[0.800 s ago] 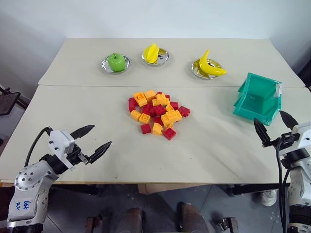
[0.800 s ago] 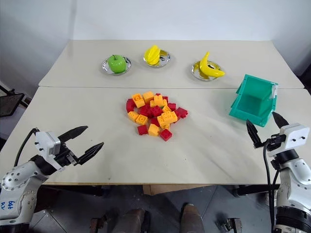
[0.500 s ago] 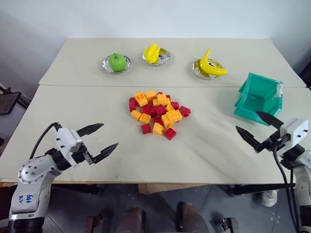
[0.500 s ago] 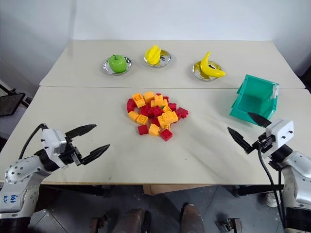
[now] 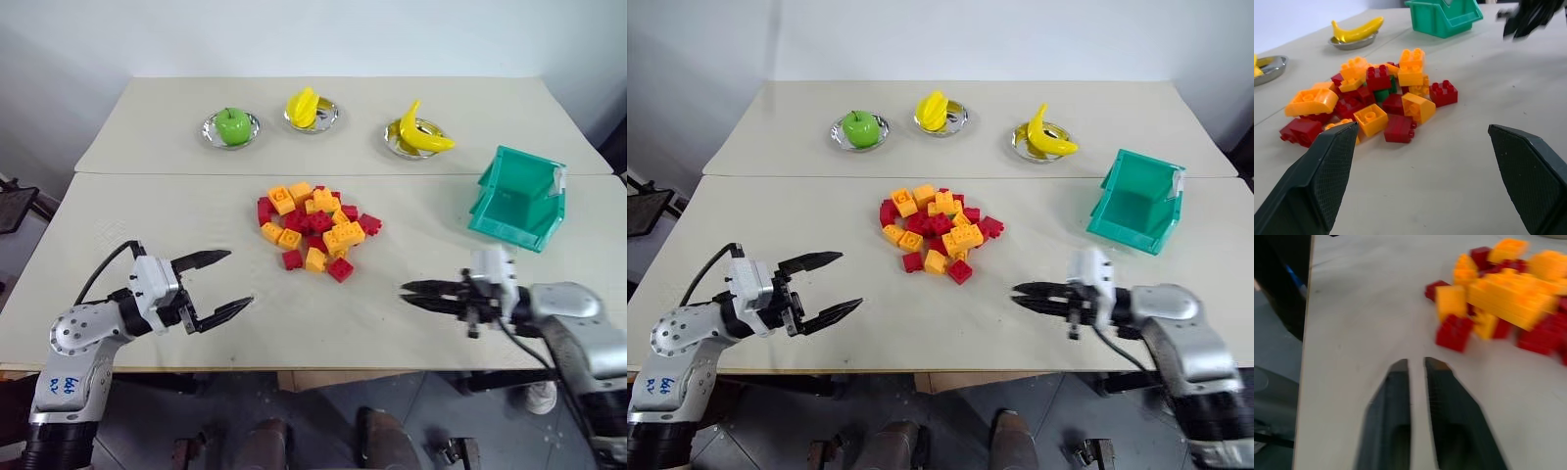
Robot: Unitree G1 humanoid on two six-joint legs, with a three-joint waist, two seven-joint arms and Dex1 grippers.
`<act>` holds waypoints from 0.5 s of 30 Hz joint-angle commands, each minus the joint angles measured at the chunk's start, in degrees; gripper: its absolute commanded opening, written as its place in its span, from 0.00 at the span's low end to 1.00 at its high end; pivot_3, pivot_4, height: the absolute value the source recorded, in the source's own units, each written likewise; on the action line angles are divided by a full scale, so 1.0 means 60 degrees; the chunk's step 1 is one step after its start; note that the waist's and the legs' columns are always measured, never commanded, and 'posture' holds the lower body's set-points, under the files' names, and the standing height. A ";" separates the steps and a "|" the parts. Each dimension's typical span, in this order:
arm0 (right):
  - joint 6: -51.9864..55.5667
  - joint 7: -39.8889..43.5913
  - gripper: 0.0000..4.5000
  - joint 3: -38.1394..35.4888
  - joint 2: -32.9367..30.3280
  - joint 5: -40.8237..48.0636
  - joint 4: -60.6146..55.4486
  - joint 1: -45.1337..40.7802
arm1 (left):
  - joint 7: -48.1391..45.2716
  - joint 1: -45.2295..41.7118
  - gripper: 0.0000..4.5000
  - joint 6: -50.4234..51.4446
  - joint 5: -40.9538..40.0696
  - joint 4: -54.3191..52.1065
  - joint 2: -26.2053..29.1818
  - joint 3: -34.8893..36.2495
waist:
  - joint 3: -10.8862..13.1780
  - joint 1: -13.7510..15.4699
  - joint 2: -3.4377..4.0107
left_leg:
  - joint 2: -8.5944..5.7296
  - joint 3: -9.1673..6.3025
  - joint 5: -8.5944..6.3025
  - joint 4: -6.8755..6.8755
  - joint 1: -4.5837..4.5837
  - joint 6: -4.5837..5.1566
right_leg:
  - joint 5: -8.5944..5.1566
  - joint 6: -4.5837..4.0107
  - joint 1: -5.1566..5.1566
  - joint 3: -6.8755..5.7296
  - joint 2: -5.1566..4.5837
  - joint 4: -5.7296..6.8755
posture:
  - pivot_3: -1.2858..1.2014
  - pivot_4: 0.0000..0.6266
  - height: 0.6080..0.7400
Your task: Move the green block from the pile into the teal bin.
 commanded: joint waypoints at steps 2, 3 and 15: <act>0.0411 -0.1006 0.01 0.1235 0.1389 -0.1039 0.0329 -0.1543 | 0.0345 0.0092 1.00 0.0104 -0.0217 -0.0084 -0.0103 0.0354 | 0.0000 -0.0013 0.0000 | -0.0001 -0.0002 0.0000 0.0002 -0.0005 -0.0001 | 0.0000 0.0000 -0.0009 0.0000 0.0000 0.0003 | 0.52 0.24 1.00; 0.0604 -0.1273 0.01 0.1447 0.1773 -0.1242 0.0582 -0.1942 | 0.0440 0.0138 1.00 0.0114 -0.0224 -0.0073 -0.0138 0.0430 | 0.0000 -0.0017 0.0000 | -0.0003 -0.0002 0.0001 0.0002 -0.0011 -0.0002 | 0.0000 -0.0001 -0.0022 0.0001 0.0000 0.0009 | 0.52 0.24 1.00; -0.1451 -0.4721 0.01 0.1188 0.3970 -0.3746 0.7508 -0.6447 | 0.1180 0.0460 1.00 0.0076 -0.0207 -0.0139 -0.0558 0.0773 | -0.0002 -0.0145 -0.0003 | -0.0021 0.0014 0.0006 0.0001 -0.0035 -0.0009 | 0.0017 -0.0032 -0.0101 -0.0018 0.0000 0.0087 | 0.52 0.24 1.00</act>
